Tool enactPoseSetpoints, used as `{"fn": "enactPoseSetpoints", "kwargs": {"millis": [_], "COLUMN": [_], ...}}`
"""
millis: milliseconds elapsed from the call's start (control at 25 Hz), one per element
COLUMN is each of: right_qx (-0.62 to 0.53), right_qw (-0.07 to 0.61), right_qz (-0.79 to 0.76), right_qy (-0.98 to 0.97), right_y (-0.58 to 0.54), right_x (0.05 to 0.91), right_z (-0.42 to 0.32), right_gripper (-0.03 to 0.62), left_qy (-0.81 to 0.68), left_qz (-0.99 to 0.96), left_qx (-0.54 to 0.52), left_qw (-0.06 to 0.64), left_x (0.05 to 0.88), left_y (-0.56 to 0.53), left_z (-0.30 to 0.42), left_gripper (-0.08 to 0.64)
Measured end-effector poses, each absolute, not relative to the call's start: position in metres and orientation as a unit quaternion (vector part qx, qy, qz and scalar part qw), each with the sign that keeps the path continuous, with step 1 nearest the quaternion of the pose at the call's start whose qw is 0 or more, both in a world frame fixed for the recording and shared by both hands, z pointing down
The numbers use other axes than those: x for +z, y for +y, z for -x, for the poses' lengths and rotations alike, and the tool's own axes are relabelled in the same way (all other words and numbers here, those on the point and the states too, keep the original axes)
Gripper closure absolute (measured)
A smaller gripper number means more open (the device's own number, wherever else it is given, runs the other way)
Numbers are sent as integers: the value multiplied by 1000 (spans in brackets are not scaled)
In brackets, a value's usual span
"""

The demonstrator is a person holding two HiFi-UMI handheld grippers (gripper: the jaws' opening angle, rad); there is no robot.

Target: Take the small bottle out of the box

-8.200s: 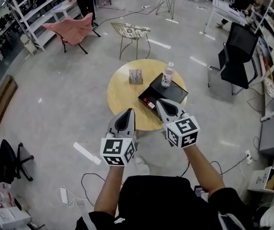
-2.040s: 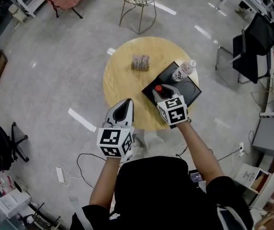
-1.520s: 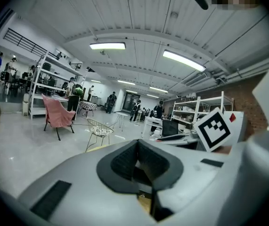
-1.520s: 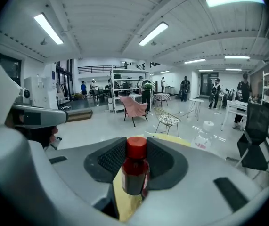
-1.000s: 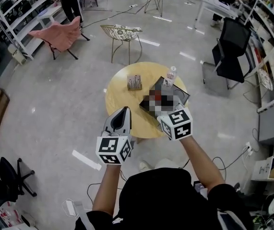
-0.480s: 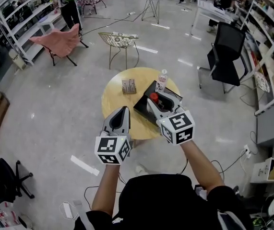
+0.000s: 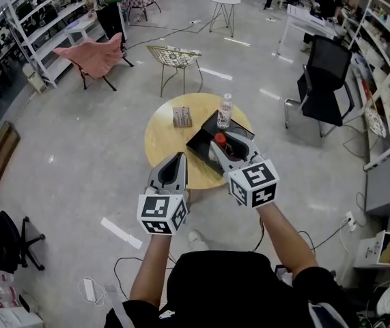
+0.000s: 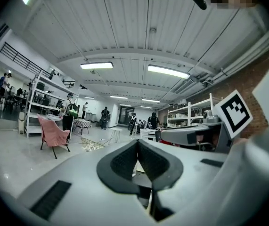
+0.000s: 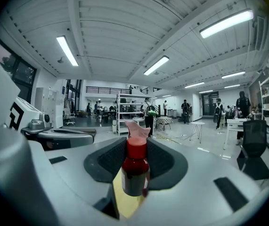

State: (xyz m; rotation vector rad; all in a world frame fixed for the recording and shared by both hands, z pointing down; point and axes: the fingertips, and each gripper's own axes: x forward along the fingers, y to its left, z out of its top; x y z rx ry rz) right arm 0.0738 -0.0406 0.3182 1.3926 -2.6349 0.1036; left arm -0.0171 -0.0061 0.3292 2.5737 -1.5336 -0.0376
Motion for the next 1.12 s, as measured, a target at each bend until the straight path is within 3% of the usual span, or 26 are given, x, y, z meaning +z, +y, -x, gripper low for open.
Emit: {"fn": "enactPoseSetpoints", "kwargs": {"millis": [1120], "right_qx": [28], "right_qw": [55], "right_qz": [-448], "right_qy": [-892], "right_y": [93], "right_x": [311], "right_z": [-125], "right_gripper": [463], "left_qy": [-524], "left_qz": [-849], "left_qx": [-6], "left_qw": [65], "left_x": [328], "left_y": [131], "left_z": [-40], "left_gripper": [549]}}
